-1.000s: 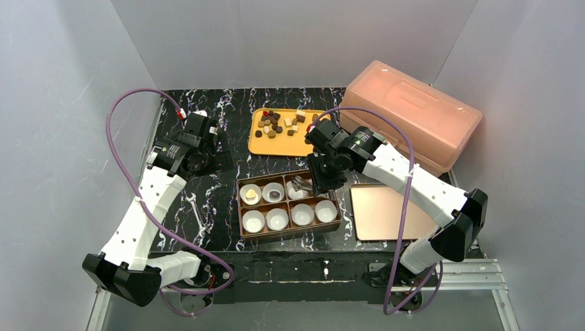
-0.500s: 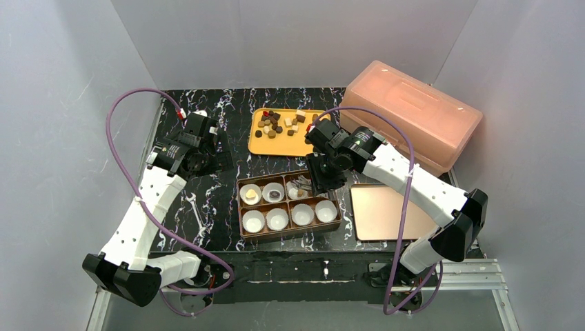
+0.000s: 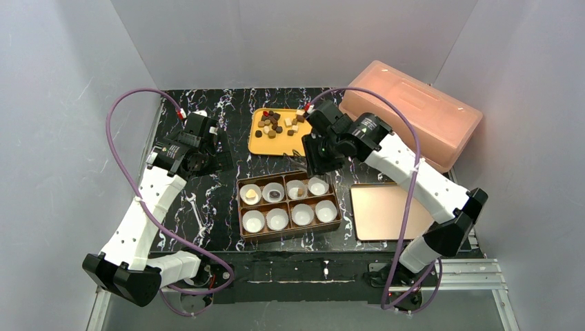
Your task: Pack the chocolate
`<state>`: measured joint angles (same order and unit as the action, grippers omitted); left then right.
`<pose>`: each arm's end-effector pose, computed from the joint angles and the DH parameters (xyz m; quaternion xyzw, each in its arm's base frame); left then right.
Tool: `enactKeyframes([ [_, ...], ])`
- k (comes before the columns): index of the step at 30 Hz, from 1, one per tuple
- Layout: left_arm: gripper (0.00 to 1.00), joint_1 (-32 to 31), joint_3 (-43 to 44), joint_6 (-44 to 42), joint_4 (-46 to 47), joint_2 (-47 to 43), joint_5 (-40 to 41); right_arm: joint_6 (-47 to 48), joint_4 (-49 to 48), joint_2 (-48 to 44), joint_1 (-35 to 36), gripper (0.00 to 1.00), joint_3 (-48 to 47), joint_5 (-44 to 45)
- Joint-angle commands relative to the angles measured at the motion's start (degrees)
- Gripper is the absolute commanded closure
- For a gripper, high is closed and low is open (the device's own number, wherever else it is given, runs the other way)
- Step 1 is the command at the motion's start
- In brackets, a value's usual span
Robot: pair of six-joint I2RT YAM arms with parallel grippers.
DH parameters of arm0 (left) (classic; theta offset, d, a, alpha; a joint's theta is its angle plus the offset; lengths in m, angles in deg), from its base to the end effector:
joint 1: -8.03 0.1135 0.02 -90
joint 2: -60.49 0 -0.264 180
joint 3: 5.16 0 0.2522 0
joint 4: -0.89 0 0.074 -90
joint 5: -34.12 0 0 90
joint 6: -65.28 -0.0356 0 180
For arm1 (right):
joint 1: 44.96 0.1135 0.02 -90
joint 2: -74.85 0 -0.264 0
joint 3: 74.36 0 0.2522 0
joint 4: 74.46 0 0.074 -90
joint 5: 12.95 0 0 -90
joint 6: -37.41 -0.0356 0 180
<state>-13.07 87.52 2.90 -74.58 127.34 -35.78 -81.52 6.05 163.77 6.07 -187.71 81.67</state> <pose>0.2029 -0.0652 0.3843 -0.1127 0.9193 0.0091 0.3770 0.1945 0.2359 0.3909 -0.1716 0.9403 0.1577 0.2481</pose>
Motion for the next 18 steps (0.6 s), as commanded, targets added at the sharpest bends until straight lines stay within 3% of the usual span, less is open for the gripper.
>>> enactKeyframes([
  [1, 0.00, 0.4, 0.6, -0.4, -0.9, -0.9, 0.8, 3.0, -0.5, 3.8, -2.7, 0.55, -7.1, 2.2],
  [7, 0.00, 0.6, 1.3, -0.9, -1.4, -0.8, 1.1, 5.6, 0.1, 10.2, -6.1, 0.55, -14.6, 4.8],
  [18, 0.01, 0.9, 1.5, -1.2, -1.4, -0.4, 0.9, 7.5, -2.1, 18.1, -13.0, 0.55, -17.2, 3.0],
])
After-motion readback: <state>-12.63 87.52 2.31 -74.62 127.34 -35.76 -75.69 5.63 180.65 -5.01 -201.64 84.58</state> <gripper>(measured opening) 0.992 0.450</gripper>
